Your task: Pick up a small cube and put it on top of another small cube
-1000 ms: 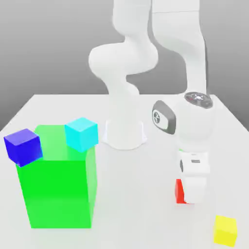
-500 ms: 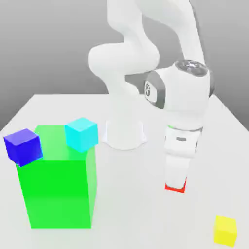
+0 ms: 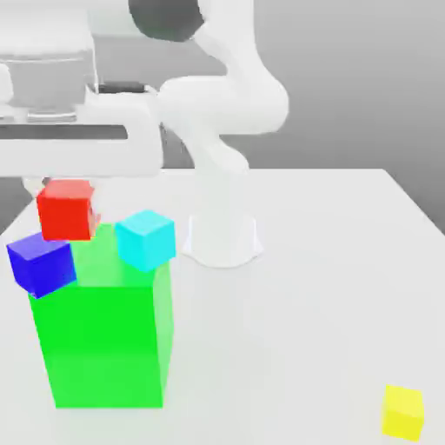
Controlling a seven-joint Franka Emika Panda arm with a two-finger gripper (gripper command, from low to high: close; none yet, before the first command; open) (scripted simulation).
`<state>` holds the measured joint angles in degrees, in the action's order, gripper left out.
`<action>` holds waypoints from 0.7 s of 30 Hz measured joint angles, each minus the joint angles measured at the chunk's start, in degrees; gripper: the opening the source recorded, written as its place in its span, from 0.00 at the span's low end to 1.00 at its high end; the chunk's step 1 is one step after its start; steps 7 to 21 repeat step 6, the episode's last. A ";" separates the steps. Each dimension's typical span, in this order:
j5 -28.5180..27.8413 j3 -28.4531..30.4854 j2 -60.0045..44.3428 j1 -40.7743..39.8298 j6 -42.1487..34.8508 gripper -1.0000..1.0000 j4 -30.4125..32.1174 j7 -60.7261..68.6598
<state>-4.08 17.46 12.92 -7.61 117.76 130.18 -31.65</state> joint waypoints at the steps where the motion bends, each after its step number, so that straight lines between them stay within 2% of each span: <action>1: 0.18 0.34 -0.67 -0.31 1.62 0.00 1.00 -0.19; 2: 0.37 0.58 -1.47 -0.50 3.67 0.00 2.28 -0.18; 3: 0.50 0.74 -2.15 -0.61 5.47 1.00 3.39 -0.15; 21: 0.51 0.74 -2.15 -0.61 5.47 1.00 3.39 -0.14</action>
